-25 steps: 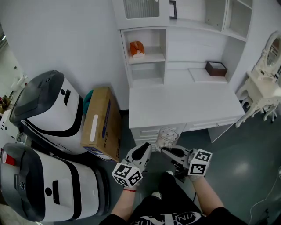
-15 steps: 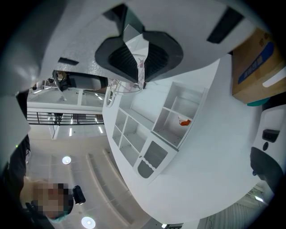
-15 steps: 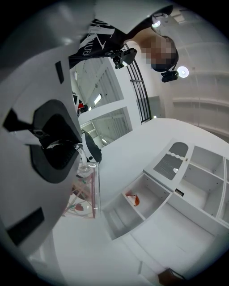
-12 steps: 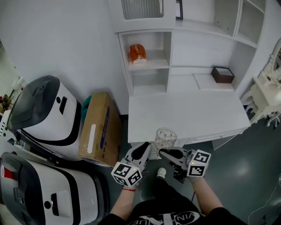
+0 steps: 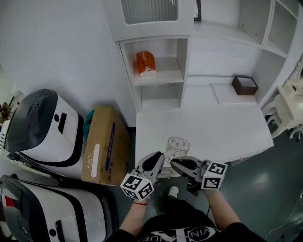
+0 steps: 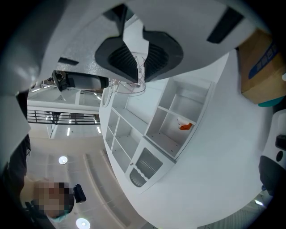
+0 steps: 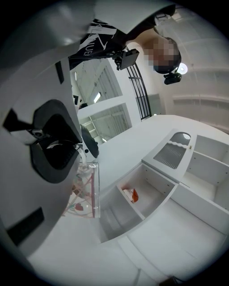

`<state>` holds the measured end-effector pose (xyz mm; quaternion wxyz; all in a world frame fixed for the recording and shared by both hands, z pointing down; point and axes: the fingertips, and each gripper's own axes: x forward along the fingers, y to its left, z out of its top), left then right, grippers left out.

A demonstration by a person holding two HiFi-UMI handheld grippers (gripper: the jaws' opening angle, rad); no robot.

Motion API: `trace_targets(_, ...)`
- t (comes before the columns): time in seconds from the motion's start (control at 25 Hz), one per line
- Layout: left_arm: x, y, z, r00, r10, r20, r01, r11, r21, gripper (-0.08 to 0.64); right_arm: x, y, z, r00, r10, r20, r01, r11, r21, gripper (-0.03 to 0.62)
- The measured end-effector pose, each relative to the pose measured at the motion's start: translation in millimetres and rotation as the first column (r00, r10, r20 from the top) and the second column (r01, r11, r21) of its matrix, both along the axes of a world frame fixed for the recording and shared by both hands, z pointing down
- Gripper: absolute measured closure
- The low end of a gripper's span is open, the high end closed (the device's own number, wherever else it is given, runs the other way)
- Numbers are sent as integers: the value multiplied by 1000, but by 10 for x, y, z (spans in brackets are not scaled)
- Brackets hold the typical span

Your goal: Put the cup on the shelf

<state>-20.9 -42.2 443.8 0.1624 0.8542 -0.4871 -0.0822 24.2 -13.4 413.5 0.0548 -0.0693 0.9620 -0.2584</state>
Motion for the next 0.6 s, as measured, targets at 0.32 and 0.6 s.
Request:
trace_targets(0.32, -42, -496, 78, 1000, -1, 19, 1, 1000, -26, 508, -58, -516, 56, 1000, -2, 7, 2, 1000, -4, 583)
trace_targets(0.6, -55, -853, 192, 999, -4, 33, 6, 999, -52, 508, -68, -894, 149, 1000, -3, 8, 3, 1000, -17, 583)
